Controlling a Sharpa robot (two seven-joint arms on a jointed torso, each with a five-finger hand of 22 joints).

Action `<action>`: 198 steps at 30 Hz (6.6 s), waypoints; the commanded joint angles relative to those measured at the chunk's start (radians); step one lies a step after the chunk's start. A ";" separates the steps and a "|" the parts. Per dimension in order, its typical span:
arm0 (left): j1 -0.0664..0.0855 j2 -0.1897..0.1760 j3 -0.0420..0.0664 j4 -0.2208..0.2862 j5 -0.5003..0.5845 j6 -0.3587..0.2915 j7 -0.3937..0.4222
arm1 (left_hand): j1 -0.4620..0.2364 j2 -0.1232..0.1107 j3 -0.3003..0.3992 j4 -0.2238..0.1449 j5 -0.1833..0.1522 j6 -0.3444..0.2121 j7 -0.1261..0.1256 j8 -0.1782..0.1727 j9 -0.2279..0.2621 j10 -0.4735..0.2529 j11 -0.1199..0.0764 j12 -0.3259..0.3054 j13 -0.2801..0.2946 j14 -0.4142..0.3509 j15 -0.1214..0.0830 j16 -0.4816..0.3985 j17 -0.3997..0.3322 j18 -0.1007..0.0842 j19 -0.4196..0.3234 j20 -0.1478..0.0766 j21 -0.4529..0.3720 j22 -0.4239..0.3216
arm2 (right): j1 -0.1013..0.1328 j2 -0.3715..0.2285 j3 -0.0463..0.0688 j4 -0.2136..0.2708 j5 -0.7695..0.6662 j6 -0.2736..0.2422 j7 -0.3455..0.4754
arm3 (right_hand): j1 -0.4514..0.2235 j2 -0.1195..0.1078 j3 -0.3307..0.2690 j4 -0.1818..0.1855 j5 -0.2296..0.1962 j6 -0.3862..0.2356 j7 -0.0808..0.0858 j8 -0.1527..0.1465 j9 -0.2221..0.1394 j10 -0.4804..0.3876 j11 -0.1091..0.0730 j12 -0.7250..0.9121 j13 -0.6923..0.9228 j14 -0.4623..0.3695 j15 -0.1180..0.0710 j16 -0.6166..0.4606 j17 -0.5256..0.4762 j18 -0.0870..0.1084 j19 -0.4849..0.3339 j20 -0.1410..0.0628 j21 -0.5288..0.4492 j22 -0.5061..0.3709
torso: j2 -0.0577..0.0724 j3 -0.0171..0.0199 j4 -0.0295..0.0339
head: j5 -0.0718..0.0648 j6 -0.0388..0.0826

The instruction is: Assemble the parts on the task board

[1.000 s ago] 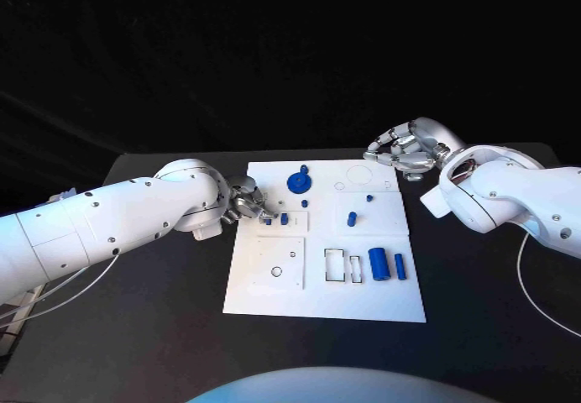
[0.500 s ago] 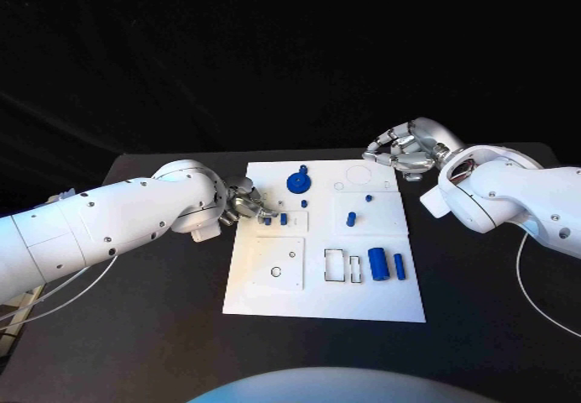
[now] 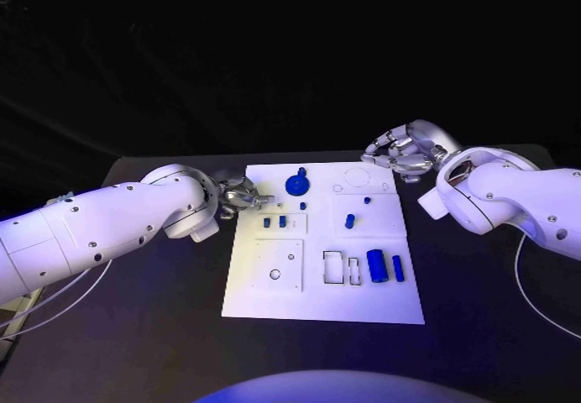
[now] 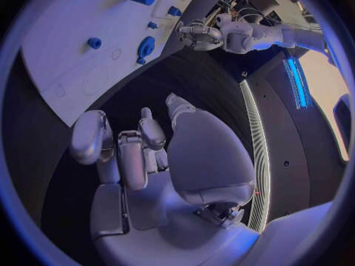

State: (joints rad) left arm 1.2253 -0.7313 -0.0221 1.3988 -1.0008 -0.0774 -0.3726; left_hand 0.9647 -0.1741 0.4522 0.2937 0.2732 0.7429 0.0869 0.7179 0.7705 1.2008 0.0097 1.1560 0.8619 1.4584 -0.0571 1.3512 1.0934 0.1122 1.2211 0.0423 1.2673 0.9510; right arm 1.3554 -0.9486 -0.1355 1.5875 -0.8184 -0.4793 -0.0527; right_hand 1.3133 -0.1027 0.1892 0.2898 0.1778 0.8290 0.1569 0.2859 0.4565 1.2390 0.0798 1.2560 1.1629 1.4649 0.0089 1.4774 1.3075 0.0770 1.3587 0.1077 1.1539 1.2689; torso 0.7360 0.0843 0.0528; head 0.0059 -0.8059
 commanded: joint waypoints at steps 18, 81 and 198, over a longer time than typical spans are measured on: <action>0.000 0.081 -0.016 -0.032 -0.288 -0.182 0.464 | 0.498 -0.070 0.018 -0.141 0.000 -0.122 0.099 -0.193 -0.329 -0.384 0.108 -0.567 -0.599 -0.355 0.095 -0.415 -0.546 0.070 -0.240 0.087 -0.446 -0.470 | -0.002 -0.002 0.000 -0.004 -0.002 -0.001 0.011 | -0.009 0.003 -0.007 0.000 0.005 -0.008 0.003 0.008 0.001 -0.017 -0.003 -0.016 -0.014 0.053 -0.007 -0.010 0.040 0.022 -0.011 -0.002 -0.015 -0.010 | 0.002 -0.0001 -0.0008 | -0.014 0.020; -0.001 0.267 -0.029 -0.206 -0.591 0.009 0.387 | 0.491 -0.040 0.067 -0.209 -0.011 0.066 0.075 -0.250 -0.492 -0.278 0.090 -0.617 -0.734 -0.132 0.082 -0.040 -0.253 0.058 -0.161 0.077 -0.161 -0.237 | -0.006 0.019 -0.001 -0.013 0.011 -0.020 0.025 | 0.000 0.015 -0.009 -0.001 0.009 -0.030 0.004 0.026 0.006 -0.177 -0.004 -0.219 -0.248 -0.001 -0.010 -0.135 -0.141 0.063 -0.115 -0.003 -0.249 -0.166 | 0.001 0.0004 -0.0002 | -0.018 0.017; -0.006 0.128 0.005 -0.134 -0.421 0.039 0.334 | 0.476 0.008 0.124 -0.270 -0.029 0.197 0.054 -0.256 -0.496 -0.162 0.061 -0.630 -0.720 -0.086 0.055 -0.009 -0.244 0.037 -0.097 0.060 -0.053 -0.100 | -0.013 0.022 -0.004 -0.034 0.087 -0.041 0.084 | 0.039 0.014 0.034 -0.006 0.011 -0.153 0.090 0.135 -0.039 -0.429 0.101 -0.677 -0.976 -0.457 0.116 -1.121 -0.823 0.103 -0.427 0.126 -1.038 -0.776 | 0.000 -0.0016 0.0038 | -0.019 0.010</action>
State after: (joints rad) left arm 1.2212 -0.6066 -0.0157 1.2649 -1.4272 -0.0707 -0.0312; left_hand 1.4470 -0.1688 0.5751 0.0273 0.2380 0.9321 0.1410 0.4581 0.2736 1.0329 0.0719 0.5292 0.1409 1.3722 -0.0032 1.3458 0.8526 0.1544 1.1187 0.1003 1.2090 0.8513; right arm 1.3432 -0.9276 -0.1398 1.5539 -0.7319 -0.5178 0.0207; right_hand 1.3413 -0.0858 0.2198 0.2870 0.1819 0.6798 0.1846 0.4177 0.4186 0.8110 0.1770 0.5848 0.1883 1.0125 0.1249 0.3621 0.4852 0.1707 0.9316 0.2273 0.1214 0.4934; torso 0.7358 0.0825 0.0563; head -0.0133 -0.7950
